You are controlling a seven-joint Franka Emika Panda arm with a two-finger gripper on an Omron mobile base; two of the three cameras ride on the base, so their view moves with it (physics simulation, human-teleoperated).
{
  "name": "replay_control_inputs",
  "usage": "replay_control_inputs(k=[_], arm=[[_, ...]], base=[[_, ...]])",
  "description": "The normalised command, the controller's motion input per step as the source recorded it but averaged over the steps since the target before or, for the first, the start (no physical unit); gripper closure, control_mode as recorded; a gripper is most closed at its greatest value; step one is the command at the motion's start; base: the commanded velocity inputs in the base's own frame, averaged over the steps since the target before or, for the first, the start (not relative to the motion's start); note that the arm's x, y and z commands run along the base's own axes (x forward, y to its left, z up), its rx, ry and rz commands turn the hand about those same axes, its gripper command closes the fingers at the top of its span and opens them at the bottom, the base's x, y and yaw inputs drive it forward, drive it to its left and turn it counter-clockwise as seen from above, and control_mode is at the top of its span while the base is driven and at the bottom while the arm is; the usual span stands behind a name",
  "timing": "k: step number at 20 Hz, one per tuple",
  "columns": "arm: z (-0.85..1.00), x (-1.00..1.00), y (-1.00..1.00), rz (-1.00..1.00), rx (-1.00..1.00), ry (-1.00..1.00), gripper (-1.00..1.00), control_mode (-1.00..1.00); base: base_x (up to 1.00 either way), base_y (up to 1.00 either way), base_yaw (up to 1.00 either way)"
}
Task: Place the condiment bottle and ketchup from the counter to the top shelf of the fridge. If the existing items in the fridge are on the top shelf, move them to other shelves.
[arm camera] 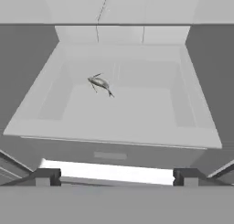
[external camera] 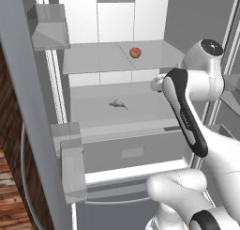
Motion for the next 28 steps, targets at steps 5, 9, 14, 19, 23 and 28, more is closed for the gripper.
replay_control_inputs(k=[5,9,14,19,23,28], arm=[[0.72,0.0,0.0,-0.03,0.04,-0.3,-1.0,-1.0],[0.61,0.02,-0.09,-0.04,0.09,-0.15,-1.0,-1.0],[0.44,0.26,-0.02,-0.05,0.09,-0.07,-1.0,-1.0],[0.25,0.54,0.0,-0.08,0.04,0.0,-1.0,-1.0],[0.01,0.87,0.02,-0.08,0.0,0.0,-1.0,-1.0],[-0.03,0.84,0.0,-0.01,0.0,0.0,-1.0,-1.0]], base=[[0.0,0.0,0.0],[0.0,0.0,0.0],[0.0,0.0,0.0],[0.0,0.0,0.0],[0.0,0.0,0.0],[0.0,0.0,0.0]])
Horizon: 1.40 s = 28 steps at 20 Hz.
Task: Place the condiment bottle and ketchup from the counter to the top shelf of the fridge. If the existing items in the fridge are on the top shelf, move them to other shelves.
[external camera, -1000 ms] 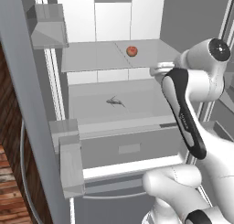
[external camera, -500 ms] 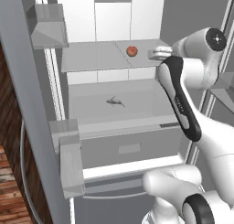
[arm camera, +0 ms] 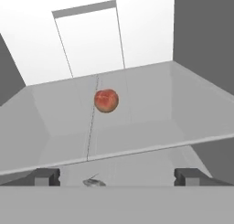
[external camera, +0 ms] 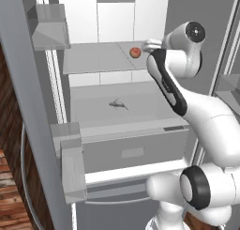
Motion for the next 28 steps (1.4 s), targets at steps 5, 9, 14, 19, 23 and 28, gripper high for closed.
replay_control_inputs(k=[5,9,14,19,23,28], arm=[[-0.08,0.42,0.0,0.0,0.0,0.01,-1.0,-1.0],[-0.02,0.09,0.03,0.0,-0.01,0.02,-1.0,-1.0],[-0.09,0.29,0.25,0.11,-0.1,0.06,-1.0,-1.0],[-0.02,0.08,0.12,0.07,-0.06,0.06,-1.0,-1.0],[-0.15,0.13,0.03,0.0,0.0,0.12,-1.0,-1.0],[-0.24,0.22,0.0,0.0,0.0,0.09,-1.0,-1.0]], base=[[0.0,0.0,0.0],[0.0,0.0,0.0],[0.0,0.0,0.0],[0.0,0.0,0.0],[0.0,0.0,0.0],[0.0,0.0,0.0]])
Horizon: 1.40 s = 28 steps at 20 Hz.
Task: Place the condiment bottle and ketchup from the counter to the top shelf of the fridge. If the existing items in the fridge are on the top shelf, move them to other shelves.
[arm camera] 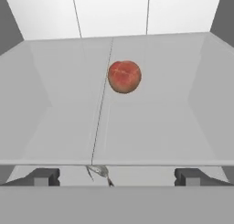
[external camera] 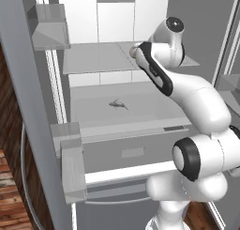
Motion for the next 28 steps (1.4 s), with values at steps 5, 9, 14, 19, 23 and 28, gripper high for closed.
replay_control_inputs(k=[5,9,14,19,23,28], arm=[[-0.19,0.28,0.0,0.0,0.0,0.04,-1.0,-1.0],[-0.15,0.34,0.0,0.0,0.0,0.0,-1.0,-1.0],[-0.08,0.35,0.0,0.0,0.0,0.0,-1.0,-1.0],[-0.06,0.34,0.0,0.0,0.0,0.0,-1.0,-1.0],[-0.07,0.34,0.0,0.0,0.0,0.0,-1.0,-1.0],[-0.08,0.34,0.0,0.0,0.0,0.0,-1.0,-1.0]], base=[[0.0,0.0,0.0],[0.0,0.0,0.0],[0.0,0.0,0.0],[0.0,0.0,0.0],[0.0,0.0,0.0],[0.0,0.0,0.0]])
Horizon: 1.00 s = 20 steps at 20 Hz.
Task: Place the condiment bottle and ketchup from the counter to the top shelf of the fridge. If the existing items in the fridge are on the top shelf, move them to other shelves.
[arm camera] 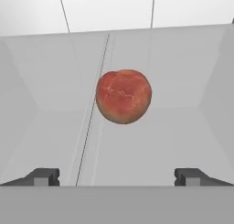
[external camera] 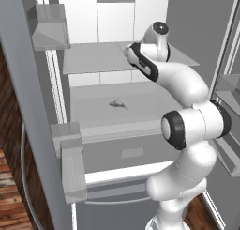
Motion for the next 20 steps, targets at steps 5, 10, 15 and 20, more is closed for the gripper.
replay_control_inputs(k=[5,10,15,20], arm=[[-0.07,0.32,0.0,0.0,0.0,0.0,-1.0,-1.0],[-0.05,0.34,0.0,0.0,0.0,0.0,-1.0,-1.0],[-0.05,0.39,0.0,0.0,0.0,0.0,-1.0,-1.0],[-0.07,0.38,0.0,0.0,0.0,0.0,-1.0,-1.0]], base=[[0.0,0.0,0.0],[0.0,0.0,0.0],[0.0,0.0,0.0],[0.0,0.0,0.0]])
